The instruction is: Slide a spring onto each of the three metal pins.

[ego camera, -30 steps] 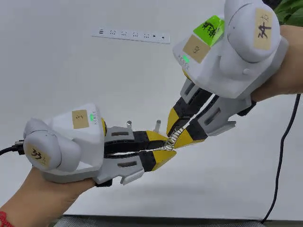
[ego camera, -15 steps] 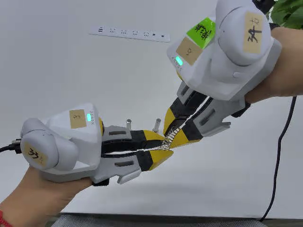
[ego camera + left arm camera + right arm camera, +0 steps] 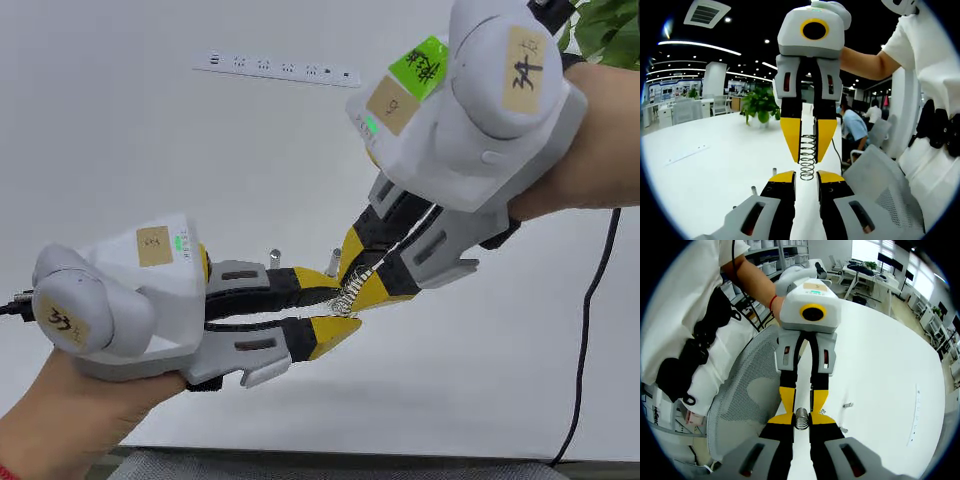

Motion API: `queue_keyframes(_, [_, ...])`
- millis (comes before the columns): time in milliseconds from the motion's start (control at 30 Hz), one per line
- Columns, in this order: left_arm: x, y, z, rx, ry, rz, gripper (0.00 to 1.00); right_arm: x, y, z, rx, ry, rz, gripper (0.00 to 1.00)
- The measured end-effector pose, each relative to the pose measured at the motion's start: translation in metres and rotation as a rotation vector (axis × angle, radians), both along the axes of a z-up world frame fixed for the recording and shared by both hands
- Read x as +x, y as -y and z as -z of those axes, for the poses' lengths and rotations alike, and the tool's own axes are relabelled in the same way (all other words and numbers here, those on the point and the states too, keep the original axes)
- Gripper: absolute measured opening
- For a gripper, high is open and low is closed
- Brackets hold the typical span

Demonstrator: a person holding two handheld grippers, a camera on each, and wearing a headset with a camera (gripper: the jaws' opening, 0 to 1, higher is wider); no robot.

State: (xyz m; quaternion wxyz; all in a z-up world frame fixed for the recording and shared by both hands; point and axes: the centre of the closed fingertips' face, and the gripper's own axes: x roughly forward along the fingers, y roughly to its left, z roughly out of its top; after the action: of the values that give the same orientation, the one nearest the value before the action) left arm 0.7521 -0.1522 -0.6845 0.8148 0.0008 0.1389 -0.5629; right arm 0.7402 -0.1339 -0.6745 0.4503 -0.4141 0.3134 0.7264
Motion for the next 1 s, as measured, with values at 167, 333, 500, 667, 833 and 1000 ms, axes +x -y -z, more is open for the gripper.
queue_keyframes(167, [0.0,-0.009,-0.001,0.007,0.01,-0.021,0.2,0.003,0.0,-0.001,0.006,-0.001,0.014,0.12])
queue_keyframes(333, [0.002,-0.023,0.001,0.022,0.019,-0.049,0.23,0.009,-0.001,-0.004,0.019,-0.001,0.039,0.12])
queue_keyframes(500, [0.007,-0.04,0.002,0.037,0.033,-0.086,0.28,0.012,-0.005,-0.005,0.024,0.0,0.063,0.12])
queue_keyframes(667, [0.012,-0.057,0.006,0.056,0.043,-0.127,0.37,0.021,-0.01,-0.004,0.023,0.009,0.077,0.12])
queue_keyframes(833, [0.015,-0.072,0.012,0.09,0.062,-0.153,0.41,0.036,-0.018,0.0,0.026,0.022,0.09,0.12])
queue_keyframes(1000, [0.018,-0.083,0.014,0.1,0.069,-0.179,0.48,0.051,-0.028,0.001,0.032,0.042,0.113,0.12])
